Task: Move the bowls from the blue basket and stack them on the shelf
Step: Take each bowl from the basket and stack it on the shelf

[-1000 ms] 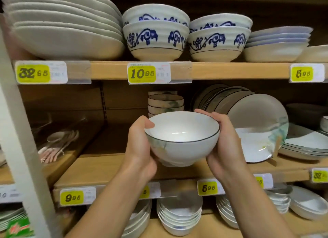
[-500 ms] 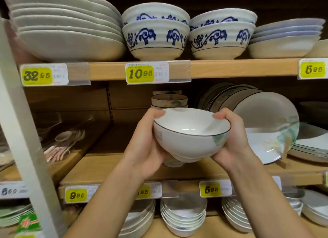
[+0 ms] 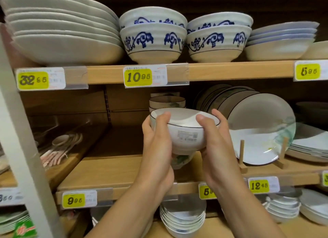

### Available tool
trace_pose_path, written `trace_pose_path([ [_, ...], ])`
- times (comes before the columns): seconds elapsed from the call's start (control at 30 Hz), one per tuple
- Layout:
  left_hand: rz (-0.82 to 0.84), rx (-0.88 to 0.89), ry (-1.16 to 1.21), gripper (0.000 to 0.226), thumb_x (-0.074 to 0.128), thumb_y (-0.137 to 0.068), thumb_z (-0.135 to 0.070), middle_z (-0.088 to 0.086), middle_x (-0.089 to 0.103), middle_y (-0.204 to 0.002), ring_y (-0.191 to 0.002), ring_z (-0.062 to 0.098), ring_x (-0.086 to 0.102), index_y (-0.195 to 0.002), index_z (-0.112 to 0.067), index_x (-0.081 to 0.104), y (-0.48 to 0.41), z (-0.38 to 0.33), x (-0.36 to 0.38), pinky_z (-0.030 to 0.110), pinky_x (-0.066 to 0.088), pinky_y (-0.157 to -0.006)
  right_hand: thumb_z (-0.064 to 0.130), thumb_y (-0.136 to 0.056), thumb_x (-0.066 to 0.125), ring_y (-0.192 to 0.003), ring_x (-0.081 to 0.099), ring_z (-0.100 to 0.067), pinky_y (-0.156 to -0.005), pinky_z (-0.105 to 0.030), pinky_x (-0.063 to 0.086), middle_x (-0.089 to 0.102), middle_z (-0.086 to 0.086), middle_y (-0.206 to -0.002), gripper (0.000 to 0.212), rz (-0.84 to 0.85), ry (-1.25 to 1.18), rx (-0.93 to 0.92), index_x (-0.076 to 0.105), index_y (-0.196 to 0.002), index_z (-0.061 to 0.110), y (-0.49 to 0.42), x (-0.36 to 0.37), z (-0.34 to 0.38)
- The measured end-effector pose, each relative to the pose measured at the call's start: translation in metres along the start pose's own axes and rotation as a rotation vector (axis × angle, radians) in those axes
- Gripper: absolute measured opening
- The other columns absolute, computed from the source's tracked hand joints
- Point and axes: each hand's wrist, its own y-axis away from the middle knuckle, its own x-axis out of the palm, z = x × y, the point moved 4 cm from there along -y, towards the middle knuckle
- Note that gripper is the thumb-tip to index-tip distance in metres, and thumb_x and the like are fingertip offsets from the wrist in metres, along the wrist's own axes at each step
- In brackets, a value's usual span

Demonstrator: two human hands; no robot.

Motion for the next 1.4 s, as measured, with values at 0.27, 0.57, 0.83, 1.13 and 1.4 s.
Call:
trace_pose_path([
  [0.27,0.125,-0.180,0.025,0.042,0.042,-0.096,-0.047,0.002,0.074,-0.109,-0.104,0.019,0.069,-0.111,-0.021,0.072,-0.011,-0.008,-0.018,0.043,0.052,-0.092,0.023,-0.067,0.050,-0.092,0.065,-0.033,-0.068,-0.036,0.056,0.074,-0.013,-0.098,0.042,0.001,-0.268,0.238,0.070,-0.103,0.013,-0.026,-0.013,0.006],
  [0.57,0.175,-0.130,0.038,0.038,0.044,-0.087,-0.039,0.003,0.077,-0.093,-0.081,0.016,0.074,-0.075,-0.027,0.079,-0.019,-0.010,-0.018,0.029,0.056,-0.062,0.021,-0.067,0.047,-0.093,0.061,-0.035,-0.088,-0.043,0.046,0.067,-0.020,-0.104,0.049,0.101,-0.165,0.359,0.066,-0.108,0.002,-0.030,0.005,0.009],
  [0.83,-0.001,0.013,-0.029,0.032,0.050,-0.093,-0.047,-0.005,0.074,-0.099,-0.091,0.012,0.072,-0.120,-0.032,0.055,-0.013,-0.008,-0.018,0.034,0.057,-0.074,0.068,-0.064,0.068,-0.112,0.064,-0.010,-0.089,-0.034,0.052,0.063,0.005,-0.129,0.088,0.065,0.184,0.036,0.045,-0.140,0.029,-0.005,0.009,0.003],
  [1.13,0.180,0.010,-0.153,0.034,0.044,-0.098,-0.044,-0.013,0.070,-0.116,-0.112,0.008,0.064,-0.120,-0.028,0.064,-0.029,-0.023,-0.036,0.039,0.047,-0.102,0.050,-0.077,0.056,-0.081,0.071,-0.016,-0.068,-0.029,0.054,0.074,-0.005,-0.086,0.038,0.031,-0.007,0.109,0.067,-0.095,0.019,-0.042,0.002,0.011],
  [1.4,0.079,-0.032,-0.316,0.056,0.035,-0.095,-0.063,-0.009,0.069,-0.118,-0.111,0.008,0.064,-0.133,-0.027,0.053,-0.058,0.005,-0.047,0.028,0.050,-0.095,0.097,-0.050,0.048,-0.117,0.061,-0.020,-0.106,-0.048,0.044,0.066,-0.003,-0.124,0.113,0.026,0.386,0.087,0.054,-0.132,0.019,-0.053,0.013,-0.005],
])
